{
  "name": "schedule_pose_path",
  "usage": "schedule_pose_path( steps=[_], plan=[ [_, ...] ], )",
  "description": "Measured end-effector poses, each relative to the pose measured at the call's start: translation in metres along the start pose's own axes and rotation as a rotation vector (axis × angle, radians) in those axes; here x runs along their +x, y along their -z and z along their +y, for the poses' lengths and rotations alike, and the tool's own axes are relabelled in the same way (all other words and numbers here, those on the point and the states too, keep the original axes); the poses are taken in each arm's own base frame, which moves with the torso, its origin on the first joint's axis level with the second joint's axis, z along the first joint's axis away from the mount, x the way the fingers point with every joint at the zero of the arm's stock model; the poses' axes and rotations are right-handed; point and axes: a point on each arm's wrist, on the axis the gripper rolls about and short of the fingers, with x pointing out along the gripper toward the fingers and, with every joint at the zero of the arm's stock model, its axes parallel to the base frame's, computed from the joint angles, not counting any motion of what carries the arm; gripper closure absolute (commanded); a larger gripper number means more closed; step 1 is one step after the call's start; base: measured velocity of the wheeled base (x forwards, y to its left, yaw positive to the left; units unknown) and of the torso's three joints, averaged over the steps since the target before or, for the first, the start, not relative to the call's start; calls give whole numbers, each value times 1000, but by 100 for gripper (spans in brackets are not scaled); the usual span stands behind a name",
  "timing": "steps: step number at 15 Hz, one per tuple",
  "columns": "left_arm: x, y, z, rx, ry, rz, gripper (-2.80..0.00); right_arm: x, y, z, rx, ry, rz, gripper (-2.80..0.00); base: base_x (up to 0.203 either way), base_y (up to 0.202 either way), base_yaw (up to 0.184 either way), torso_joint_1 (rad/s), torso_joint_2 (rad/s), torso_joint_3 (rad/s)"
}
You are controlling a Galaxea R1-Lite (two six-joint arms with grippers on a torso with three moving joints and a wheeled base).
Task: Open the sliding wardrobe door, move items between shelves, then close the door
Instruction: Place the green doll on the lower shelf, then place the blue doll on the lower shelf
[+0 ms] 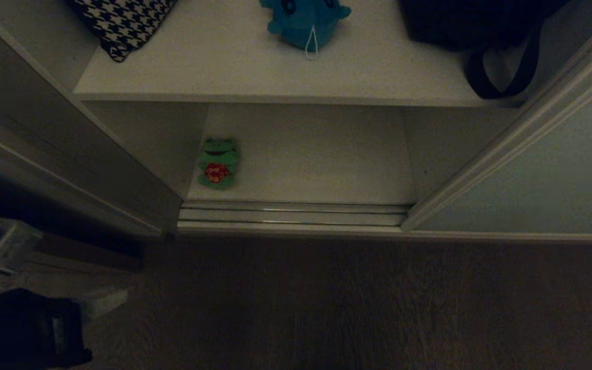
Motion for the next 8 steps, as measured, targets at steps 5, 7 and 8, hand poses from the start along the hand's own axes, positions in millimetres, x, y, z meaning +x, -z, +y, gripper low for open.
schedule_pose_path(
  steps=[5,7,8],
  plan=[
    [-76,-73,-25,-54,78,-169,0,0,0,0,0,0,0,0,0,0,0,0,0,0],
    [-91,-103,-31,-39,129,-255,0,0,0,0,0,0,0,0,0,0,0,0,0,0],
    [-93,-116,-33,-34,156,-276,0,0,0,0,0,0,0,0,0,0,0,0,0,0]
  ],
)
